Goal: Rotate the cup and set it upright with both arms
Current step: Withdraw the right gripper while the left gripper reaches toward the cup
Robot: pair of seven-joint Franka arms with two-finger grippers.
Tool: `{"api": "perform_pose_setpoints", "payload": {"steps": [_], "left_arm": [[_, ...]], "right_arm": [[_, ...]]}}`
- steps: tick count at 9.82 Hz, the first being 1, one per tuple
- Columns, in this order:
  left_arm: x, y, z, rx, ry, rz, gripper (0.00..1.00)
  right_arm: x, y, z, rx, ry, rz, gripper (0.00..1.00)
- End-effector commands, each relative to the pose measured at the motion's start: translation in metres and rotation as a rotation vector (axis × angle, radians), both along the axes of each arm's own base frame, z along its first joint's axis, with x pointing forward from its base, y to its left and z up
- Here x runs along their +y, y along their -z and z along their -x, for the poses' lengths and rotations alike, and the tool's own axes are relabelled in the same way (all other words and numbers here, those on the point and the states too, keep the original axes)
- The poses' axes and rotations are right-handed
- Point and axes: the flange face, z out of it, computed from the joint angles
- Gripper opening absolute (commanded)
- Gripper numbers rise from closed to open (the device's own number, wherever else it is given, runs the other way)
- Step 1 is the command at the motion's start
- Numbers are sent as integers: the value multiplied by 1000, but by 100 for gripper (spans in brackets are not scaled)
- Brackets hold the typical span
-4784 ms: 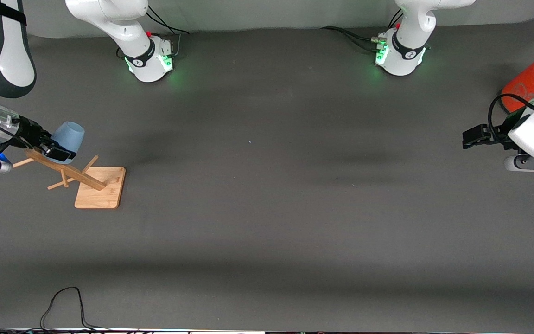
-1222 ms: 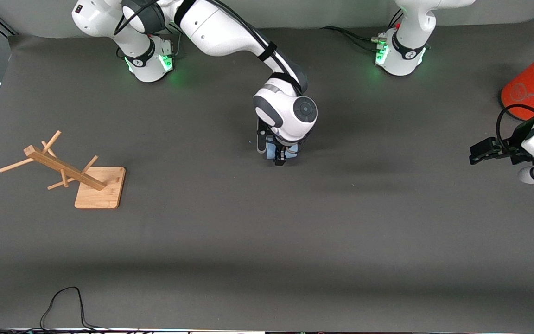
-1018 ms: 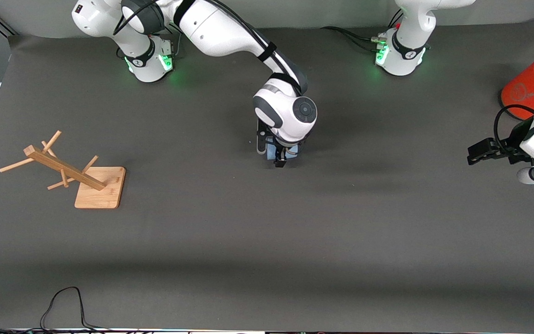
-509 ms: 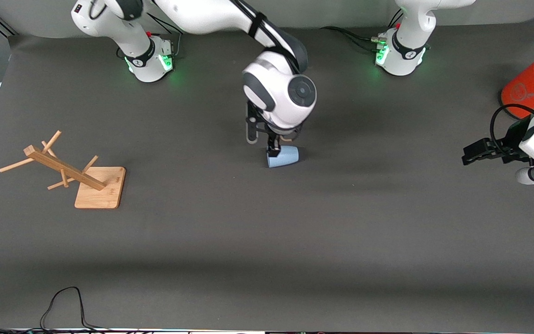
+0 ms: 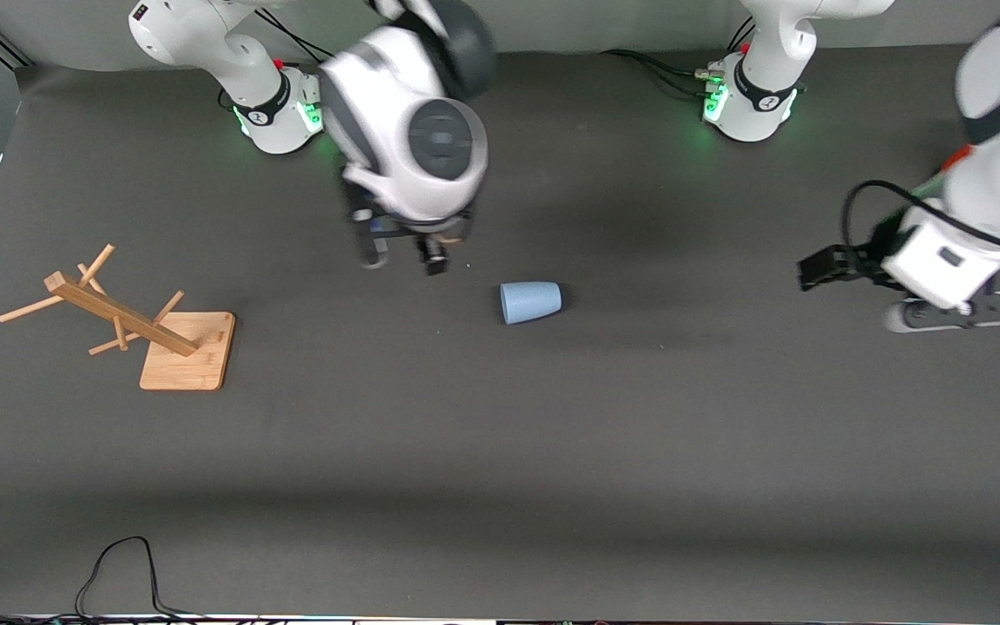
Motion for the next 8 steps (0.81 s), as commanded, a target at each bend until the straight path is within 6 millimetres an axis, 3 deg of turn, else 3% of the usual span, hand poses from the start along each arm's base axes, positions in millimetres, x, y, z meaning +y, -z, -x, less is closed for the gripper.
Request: {"api": "perform_pose_setpoints", "payload": {"steps": [1,3,5,7,8], "left_arm": [[-63,1,12,16,-50,-36,100],[-148,16,35,6,-81,-106,100],[-211,36,43,8,-102,-128,100],[-275,84,41,-8,-129,-207,100],[-308,109,49,-16,-126,-248,100]], "right_arm": [[-82,-47,-16,44,-129,-113,100],[-170,-76,-27,62,-278,-224,100],[-253,-94,-36,65,-446,-327,100],[-322,-99,-37,48,-599,-385,100],[-349,-99,-34,11,-668,-404,100]]}}
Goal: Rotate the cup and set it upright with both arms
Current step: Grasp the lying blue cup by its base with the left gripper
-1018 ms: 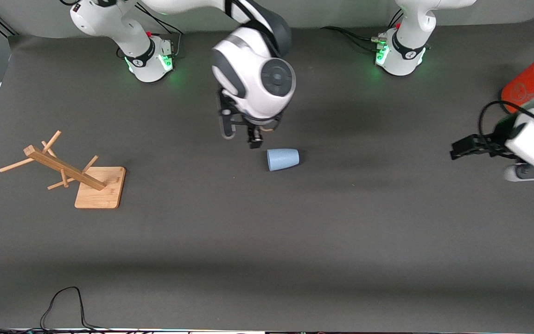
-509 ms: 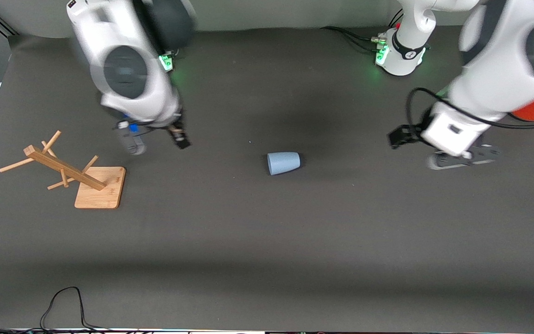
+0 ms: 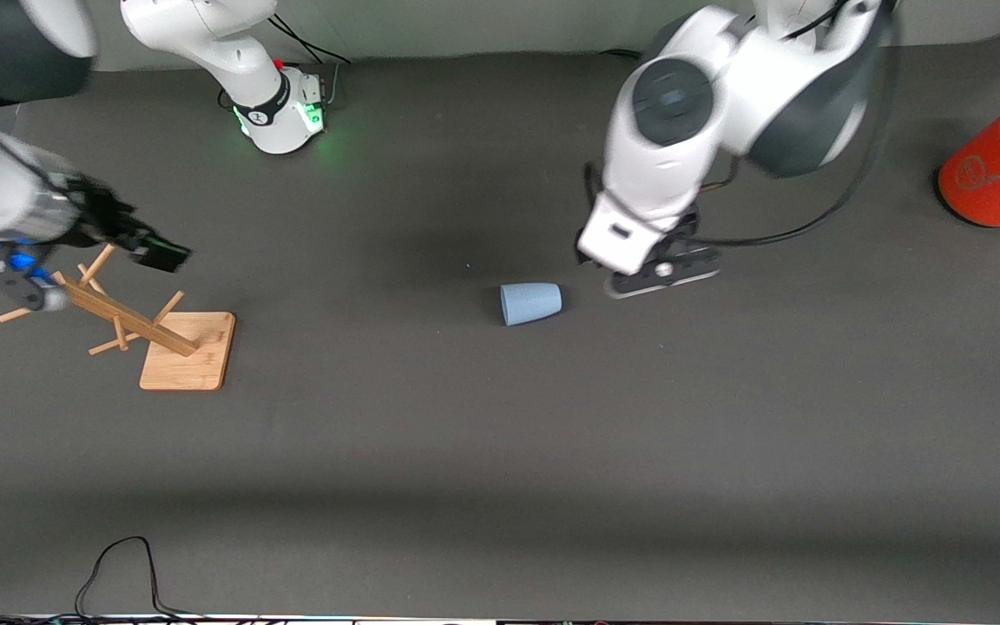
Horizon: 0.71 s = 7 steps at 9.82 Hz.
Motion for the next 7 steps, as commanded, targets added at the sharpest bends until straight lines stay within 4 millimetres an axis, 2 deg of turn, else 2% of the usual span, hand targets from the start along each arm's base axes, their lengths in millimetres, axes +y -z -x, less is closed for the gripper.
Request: {"api": "perform_pose_setpoints", "payload": {"steps": [1,2,4,6,7], "left_arm": [[-69,46,14,-43,8,-112,100],[-90,67,32,-47,25,-163,100],[-115,124,53,-22,50,-248,100],[-140,174,82,-25,46,-321,100],[-150,186,94,-61,40,-349,100]], "right_arm": [[-42,6,15,-70,-157,-55,100],[-62,11,14,-91,-229,-78,100],[-86,14,4,-149,-388,-95,100],[-86,16,-4,-179,-487,-94,100],[-85,15,-8,-195,-532,-67,100]]}}
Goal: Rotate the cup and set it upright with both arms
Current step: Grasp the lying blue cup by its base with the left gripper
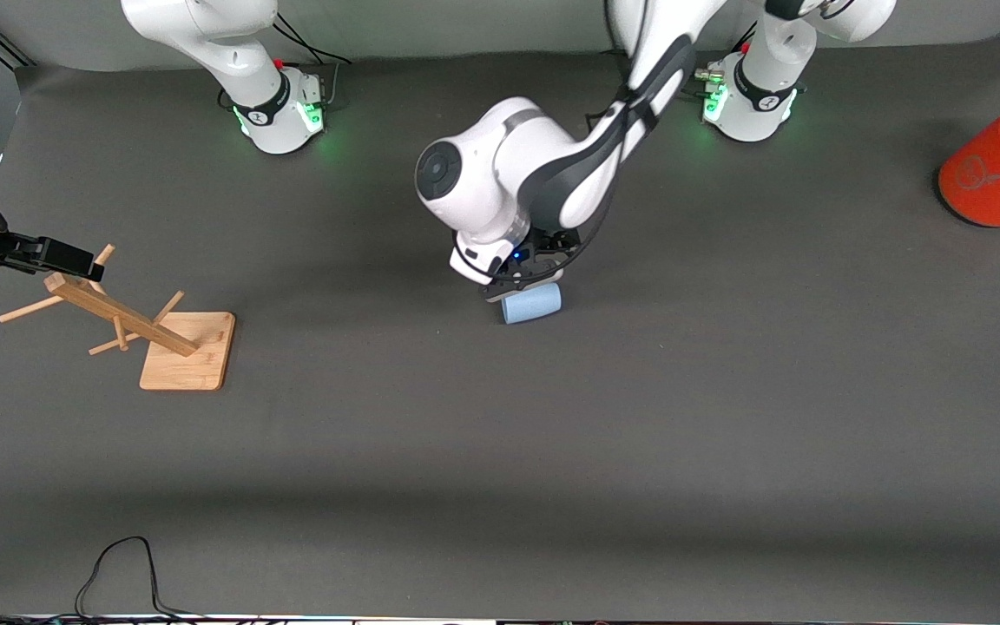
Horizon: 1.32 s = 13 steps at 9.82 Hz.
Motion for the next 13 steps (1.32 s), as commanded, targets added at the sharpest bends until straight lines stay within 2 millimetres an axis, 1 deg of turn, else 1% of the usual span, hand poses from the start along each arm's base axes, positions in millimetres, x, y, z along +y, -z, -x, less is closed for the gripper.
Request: {"api": "perform_pose_setpoints", "payload": {"steps": [1,2,3,4,5,6,7,8,9,10,11,13], "left_arm": [[-22,21,18,-78,-33,-60,100],[-27,28,24,-89,-25,-72,100],[-30,26,21,-115,-47,-43,100],[-36,22,17,-154,-70,1,100],[-40,24,12,-194,-102,39,100],[-45,24,8,-240,-128,73,100],[-49,28,4,-276,-147,103,100],[-49,41,2,-283,-153,105,100],[-48,55,2,-290,-137,79,100],[-46,67,2,-296,-121,56,98],[-44,72,2,-296,-109,38,88],[-40,72,1,-304,-88,-3,2]], "right_arm": [[4,-2,-3,-47,-106,39,100],[4,-3,-4,-57,-115,40,100],[5,-3,-4,-57,-117,40,100],[0,-4,-4,-58,-108,38,100],[-1,-5,-4,-60,-107,37,100],[3,-4,-4,-57,-116,34,100],[3,-4,-3,-58,-115,34,100],[3,-6,-3,-61,-115,35,100],[-3,-6,-2,-60,-107,34,100],[-1,-5,-3,-58,-110,34,100],[2,-7,-2,-61,-116,34,100],[4,-6,-2,-60,-119,33,100]]}}
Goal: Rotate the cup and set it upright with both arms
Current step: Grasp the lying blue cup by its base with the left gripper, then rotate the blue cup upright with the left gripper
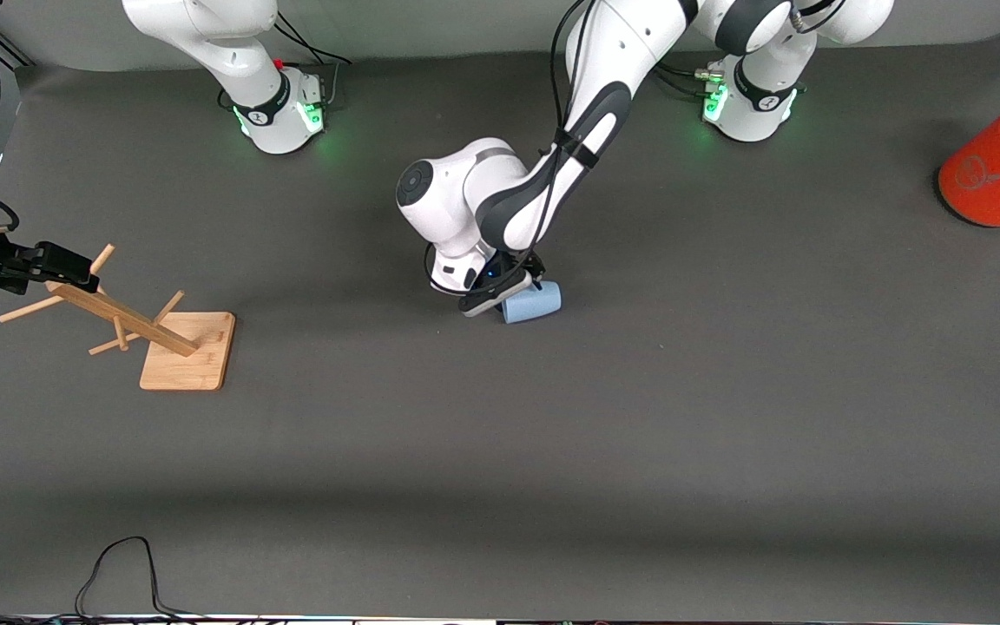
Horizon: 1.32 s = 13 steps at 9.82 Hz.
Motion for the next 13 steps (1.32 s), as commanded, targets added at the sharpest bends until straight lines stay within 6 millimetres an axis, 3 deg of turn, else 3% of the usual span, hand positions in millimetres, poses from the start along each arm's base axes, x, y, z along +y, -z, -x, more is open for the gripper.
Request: {"api": "perform_pose_setpoints", "payload": {"steps": [1,8,13], "left_arm": [[-1,-8,1,-1,44,-46,0],[-3,-56,-4,67,19,60,0],[1,-46,2,89,-2,52,0]], "right_arm": [[1,-4,4,-12,-28,10,100],[1,-15,3,-31,-26,3,100],[4,-13,1,-29,-30,0,100]]}}
